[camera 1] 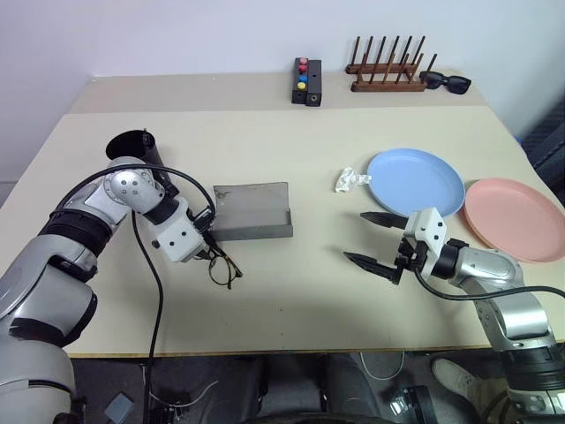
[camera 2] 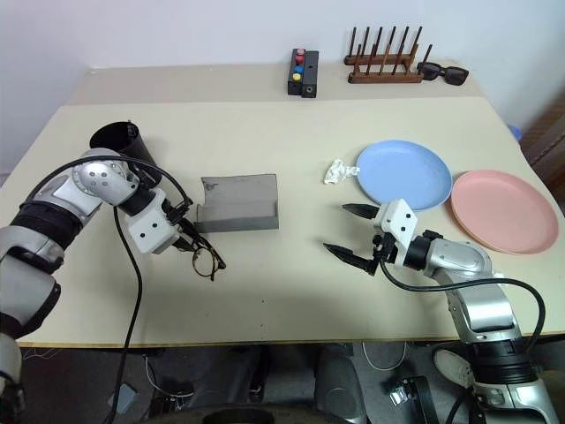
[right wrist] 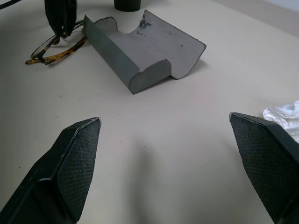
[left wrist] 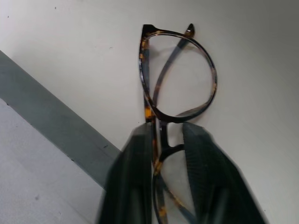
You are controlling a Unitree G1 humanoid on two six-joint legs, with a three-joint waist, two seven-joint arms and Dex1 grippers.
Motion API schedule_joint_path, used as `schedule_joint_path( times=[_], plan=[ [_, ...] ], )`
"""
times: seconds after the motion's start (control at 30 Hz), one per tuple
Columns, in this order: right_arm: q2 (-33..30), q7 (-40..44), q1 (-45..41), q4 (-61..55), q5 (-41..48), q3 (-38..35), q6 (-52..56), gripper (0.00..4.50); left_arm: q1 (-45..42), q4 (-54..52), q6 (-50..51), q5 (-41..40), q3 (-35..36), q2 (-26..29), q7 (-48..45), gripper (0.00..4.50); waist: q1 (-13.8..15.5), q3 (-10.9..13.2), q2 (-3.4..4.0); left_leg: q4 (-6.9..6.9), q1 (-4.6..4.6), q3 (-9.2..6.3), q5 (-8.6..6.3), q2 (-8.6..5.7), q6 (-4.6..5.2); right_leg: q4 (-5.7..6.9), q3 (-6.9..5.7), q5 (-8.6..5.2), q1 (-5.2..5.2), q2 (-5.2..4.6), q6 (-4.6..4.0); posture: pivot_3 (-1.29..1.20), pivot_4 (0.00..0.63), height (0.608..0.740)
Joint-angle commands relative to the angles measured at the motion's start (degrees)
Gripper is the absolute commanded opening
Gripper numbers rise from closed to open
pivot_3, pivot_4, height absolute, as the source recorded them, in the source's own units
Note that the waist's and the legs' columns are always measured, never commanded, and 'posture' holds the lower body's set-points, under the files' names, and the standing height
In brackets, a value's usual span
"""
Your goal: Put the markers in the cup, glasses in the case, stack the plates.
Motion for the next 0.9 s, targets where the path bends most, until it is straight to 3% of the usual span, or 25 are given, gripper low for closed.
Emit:
schedule_joint_path(
  times=[0.03,0.47,0.9],
  plan=[
    [-0.47,-0.16,-0.26,-2.02,1.12,-1.84,-0.3,4.5,-0.03,-0.84,0.16,0.21,1.72,0.29,-0.19,0.04,0.01,0.0,0.0,0.0,0.0,0.0,0.0,0.0,0.0,0.0,0.0,0.0,0.0,0.0,0.0,0.0,0.15,0.74],
    [-0.11,0.03,-0.71,-1.19,0.94,-1.47,-0.63,4.5,2.3,-7.86,6.04,-3.19,4.59,1.78,-0.19,0.04,0.05,0.0,0.0,0.0,0.0,0.0,-0.01,0.0,0.01,0.0,0.0,0.0,0.0,0.0,0.0,0.0,0.15,0.74],
    [-0.31,1.08,-1.82,-0.26,0.95,-1.15,-0.47,4.5,20.6,-41.58,31.82,-6.92,16.53,8.26,4.07,0.04,-0.1,0.0,0.01,-0.05,0.02,0.0,0.0,0.02,0.0,0.0,0.09,0.0,-0.03,0.01,0.0,0.0,0.15,0.74]
  ],
)
